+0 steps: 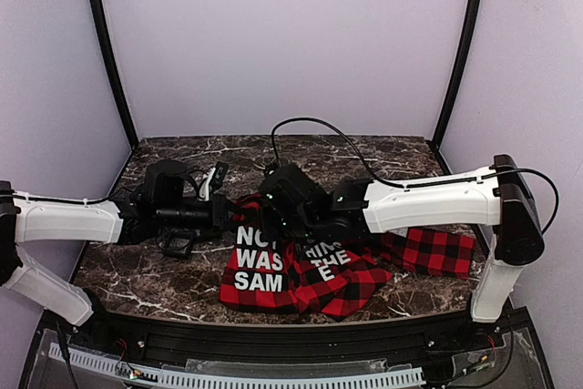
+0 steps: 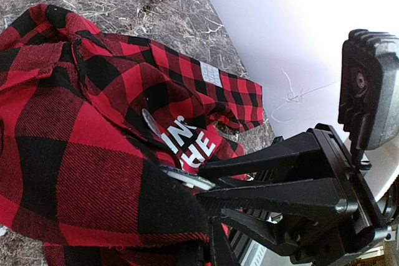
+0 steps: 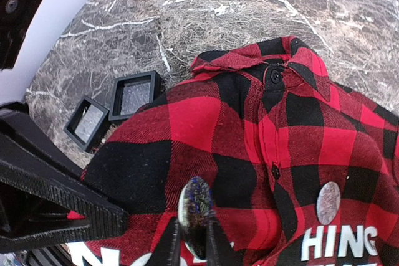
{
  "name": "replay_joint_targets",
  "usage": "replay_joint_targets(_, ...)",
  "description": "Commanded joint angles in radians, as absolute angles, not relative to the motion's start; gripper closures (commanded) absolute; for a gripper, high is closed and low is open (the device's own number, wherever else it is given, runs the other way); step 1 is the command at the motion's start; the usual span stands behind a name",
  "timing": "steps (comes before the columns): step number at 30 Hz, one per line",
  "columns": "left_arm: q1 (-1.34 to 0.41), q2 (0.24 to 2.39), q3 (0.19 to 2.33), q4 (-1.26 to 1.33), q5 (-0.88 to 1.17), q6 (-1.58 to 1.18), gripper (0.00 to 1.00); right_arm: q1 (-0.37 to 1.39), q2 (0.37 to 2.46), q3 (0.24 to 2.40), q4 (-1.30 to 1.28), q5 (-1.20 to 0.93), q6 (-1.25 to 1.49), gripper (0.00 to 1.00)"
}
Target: Remove the brooch from the garment
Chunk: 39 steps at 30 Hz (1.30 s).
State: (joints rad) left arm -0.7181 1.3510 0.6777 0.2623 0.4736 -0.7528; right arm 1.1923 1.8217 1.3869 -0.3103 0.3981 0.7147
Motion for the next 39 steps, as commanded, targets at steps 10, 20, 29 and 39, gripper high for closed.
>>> replay_joint_targets(10, -0.719, 1.344, 0.668, 0.205, 0.442, -0.746, 0.99, 1.194, 1.714, 1.226, -0.106, 0.376, 0.679, 1.0)
replay_joint_targets(20, -0.719, 1.36, 0.674, 0.152, 0.443, -0.725, 0.99, 1.171, 1.642, 1.101, 0.071, 0.288, 0.644, 1.0)
replay_joint_targets(29, -0.719, 1.347, 0.67, 0.122, 0.444, -0.69, 0.99, 1.139, 1.571, 0.952, 0.258, 0.18, 0.616, 1.0)
replay_joint_targets(39, -0.719, 1.31, 0.682, 0.133, 0.466, -0.665, 0.99, 1.132, 1.585, 0.957, 0.257, 0.186, 0.593, 1.0)
